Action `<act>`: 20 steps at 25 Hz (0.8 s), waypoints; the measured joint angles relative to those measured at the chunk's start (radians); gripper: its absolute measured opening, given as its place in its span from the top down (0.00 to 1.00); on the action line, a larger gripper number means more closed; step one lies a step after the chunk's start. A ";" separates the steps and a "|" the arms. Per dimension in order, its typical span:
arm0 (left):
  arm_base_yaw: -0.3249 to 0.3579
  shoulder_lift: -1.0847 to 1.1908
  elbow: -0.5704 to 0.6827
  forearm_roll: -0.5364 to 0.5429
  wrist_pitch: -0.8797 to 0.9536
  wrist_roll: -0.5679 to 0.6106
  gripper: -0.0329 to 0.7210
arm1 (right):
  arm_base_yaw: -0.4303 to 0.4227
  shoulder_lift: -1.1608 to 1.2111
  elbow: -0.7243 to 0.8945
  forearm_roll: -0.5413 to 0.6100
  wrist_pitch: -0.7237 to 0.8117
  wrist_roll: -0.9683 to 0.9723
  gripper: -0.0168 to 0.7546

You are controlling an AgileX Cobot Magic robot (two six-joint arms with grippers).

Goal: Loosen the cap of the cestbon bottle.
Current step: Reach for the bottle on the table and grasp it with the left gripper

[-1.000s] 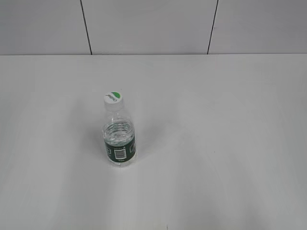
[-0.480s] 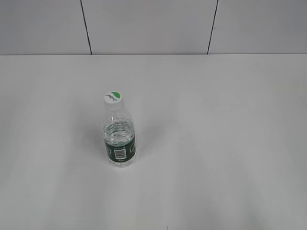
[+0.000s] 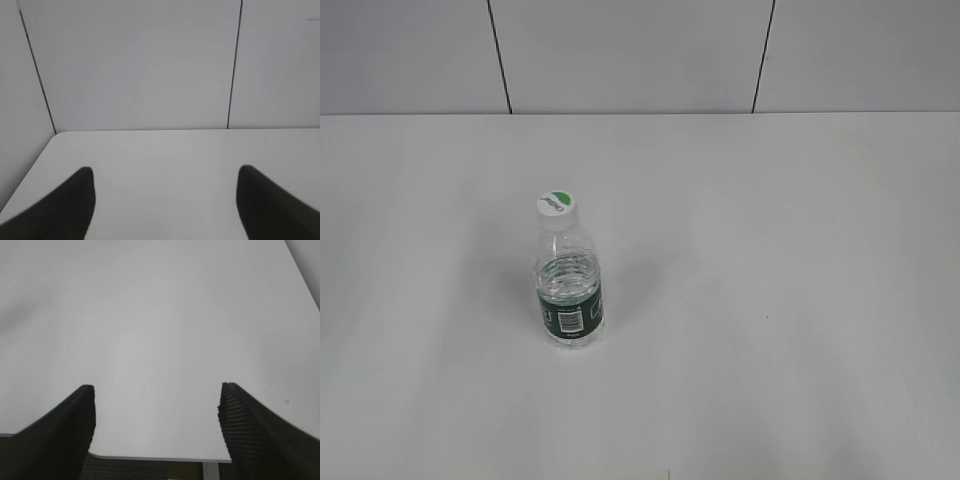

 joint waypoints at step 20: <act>0.000 0.485 -0.006 0.408 -0.477 -0.039 0.26 | 0.000 0.000 0.000 0.000 0.000 0.000 0.22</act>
